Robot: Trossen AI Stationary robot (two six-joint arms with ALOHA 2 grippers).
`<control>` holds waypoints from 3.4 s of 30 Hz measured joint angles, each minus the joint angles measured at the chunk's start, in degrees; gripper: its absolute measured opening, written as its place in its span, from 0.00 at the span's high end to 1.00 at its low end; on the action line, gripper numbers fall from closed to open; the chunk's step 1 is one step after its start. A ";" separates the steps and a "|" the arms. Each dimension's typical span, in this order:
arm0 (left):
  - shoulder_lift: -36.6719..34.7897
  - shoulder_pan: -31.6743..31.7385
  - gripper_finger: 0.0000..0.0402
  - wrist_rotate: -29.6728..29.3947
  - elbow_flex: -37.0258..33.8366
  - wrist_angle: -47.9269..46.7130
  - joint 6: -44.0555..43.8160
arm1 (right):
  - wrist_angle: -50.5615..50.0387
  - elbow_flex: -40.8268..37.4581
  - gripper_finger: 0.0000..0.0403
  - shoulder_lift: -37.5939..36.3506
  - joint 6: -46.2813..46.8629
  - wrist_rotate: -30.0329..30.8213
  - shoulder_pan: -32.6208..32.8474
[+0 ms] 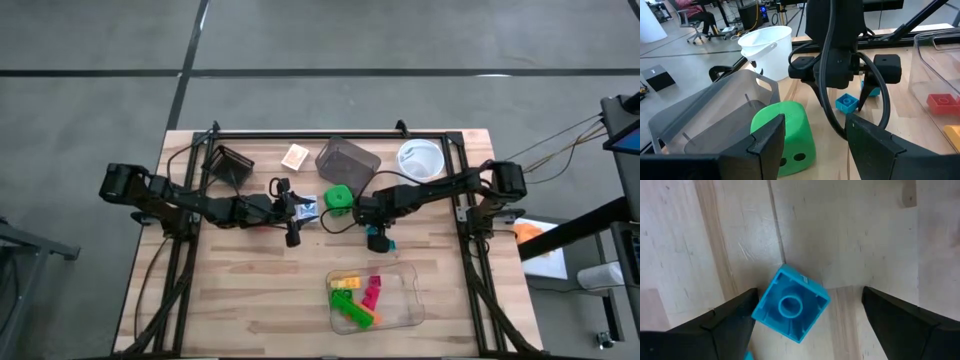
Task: Pick & Place Toys
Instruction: Put the blue game piece into the bottom transparent bin
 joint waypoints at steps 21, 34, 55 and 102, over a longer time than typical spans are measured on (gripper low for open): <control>0.00 0.00 0.48 0.00 0.00 -0.02 -0.04 | 0.57 0.09 0.67 0.16 -0.51 -0.47 0.04; 0.00 0.00 0.48 0.00 0.00 -0.28 -0.13 | 0.64 -0.06 0.66 -1.25 -1.84 2.04 0.97; 0.00 0.00 0.48 0.02 0.00 -0.92 -0.13 | 19.60 -6.05 0.66 -21.06 -2.27 5.93 12.91; 0.02 -0.02 0.48 0.04 -0.02 -0.85 -0.17 | -9.55 1.72 0.34 -18.48 9.40 22.67 29.30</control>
